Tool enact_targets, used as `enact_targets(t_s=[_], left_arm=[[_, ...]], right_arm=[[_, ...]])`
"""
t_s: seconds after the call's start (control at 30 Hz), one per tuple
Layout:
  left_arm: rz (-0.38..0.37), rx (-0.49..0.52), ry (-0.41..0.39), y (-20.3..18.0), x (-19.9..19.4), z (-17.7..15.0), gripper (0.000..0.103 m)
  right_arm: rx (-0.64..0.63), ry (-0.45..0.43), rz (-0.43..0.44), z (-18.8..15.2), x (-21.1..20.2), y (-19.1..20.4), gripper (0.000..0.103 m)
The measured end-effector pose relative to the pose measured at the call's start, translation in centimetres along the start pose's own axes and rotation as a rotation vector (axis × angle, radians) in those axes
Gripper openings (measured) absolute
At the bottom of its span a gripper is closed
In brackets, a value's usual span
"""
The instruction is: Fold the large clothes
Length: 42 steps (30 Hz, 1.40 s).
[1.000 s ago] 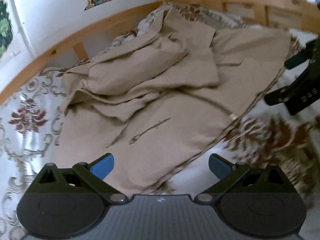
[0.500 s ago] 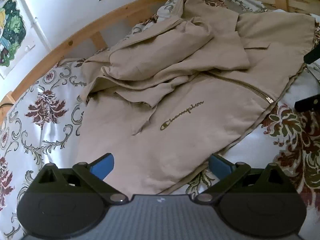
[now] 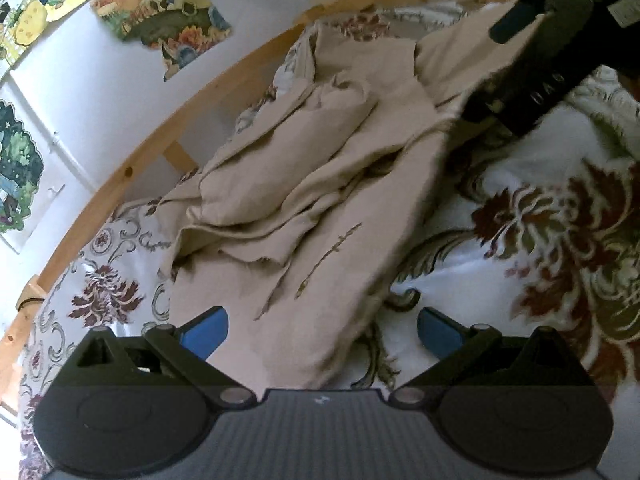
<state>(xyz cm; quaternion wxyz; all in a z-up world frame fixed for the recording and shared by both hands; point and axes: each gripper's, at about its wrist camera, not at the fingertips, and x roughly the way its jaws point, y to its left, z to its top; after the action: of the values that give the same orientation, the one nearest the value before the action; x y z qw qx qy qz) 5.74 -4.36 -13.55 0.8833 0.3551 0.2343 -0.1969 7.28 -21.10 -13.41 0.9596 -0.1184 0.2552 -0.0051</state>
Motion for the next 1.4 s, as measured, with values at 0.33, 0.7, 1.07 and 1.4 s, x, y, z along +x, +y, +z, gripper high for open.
enact_targets(t_s=[0.33,0.7,1.07,1.4], left_arm=[[0.107,-0.022,-0.06,1.8,1.6,0.4,0.076],[0.01,-0.156,-0.075,4.0,0.5,1.4,0.021],[-0.118,-0.386,-0.014,7.5,0.8,1.7,0.025],[0.016,-0.237,0.078,3.2,0.5,-0.6,0.077]], right_arm=[[0.082,-0.006,-0.039,0.6,-0.3,-1.4,0.097],[-0.079,0.129,-0.031,-0.3,-3.0,-0.2,0.099],[-0.308,0.089,-0.095,-0.9,1.1,3.7,0.083],[0.192,0.03,0.054,0.9,0.1,-2.0,0.019]])
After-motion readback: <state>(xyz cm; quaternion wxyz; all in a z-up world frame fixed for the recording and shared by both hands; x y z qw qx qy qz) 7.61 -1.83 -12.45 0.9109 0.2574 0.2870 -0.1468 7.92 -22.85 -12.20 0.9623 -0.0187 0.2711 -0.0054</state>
